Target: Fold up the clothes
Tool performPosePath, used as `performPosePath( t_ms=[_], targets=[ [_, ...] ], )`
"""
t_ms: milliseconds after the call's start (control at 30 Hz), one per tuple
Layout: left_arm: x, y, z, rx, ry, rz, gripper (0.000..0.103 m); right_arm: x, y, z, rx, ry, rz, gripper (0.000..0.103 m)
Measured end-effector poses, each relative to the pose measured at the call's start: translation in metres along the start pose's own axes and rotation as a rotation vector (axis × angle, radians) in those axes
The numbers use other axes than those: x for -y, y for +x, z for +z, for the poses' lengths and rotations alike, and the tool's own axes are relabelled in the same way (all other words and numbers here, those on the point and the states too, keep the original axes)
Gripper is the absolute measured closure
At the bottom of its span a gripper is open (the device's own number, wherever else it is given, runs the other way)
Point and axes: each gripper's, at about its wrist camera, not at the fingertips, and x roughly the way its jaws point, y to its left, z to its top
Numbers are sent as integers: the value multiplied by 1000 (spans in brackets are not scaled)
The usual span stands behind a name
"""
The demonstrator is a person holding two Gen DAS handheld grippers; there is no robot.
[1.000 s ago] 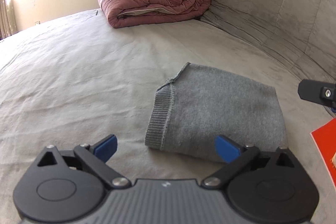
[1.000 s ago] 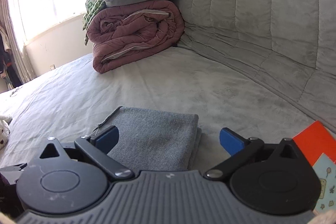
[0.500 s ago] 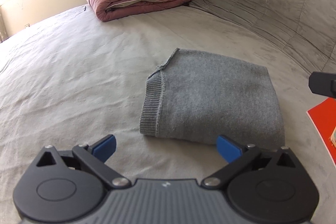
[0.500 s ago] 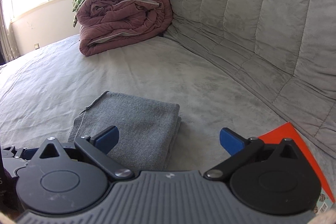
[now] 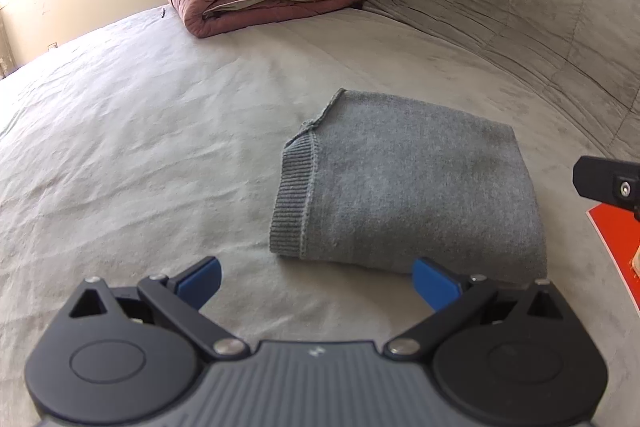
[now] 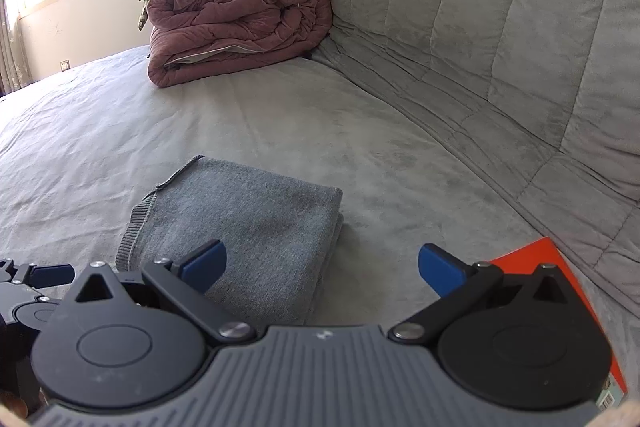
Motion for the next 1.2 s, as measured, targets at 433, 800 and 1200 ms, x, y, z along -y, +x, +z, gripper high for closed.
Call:
performPosePath(
  t_ms=[433, 800, 1200],
  targets=[
    [3, -3, 0, 13, 14, 28, 1, 3, -6, 2, 20, -6, 11, 0],
    [7, -13, -1, 8, 29, 34, 1, 6, -9, 1, 23, -9, 0, 0],
    [3, -93, -1, -6, 30, 52, 1, 2, -73, 11, 0, -18, -9, 0]
  ],
)
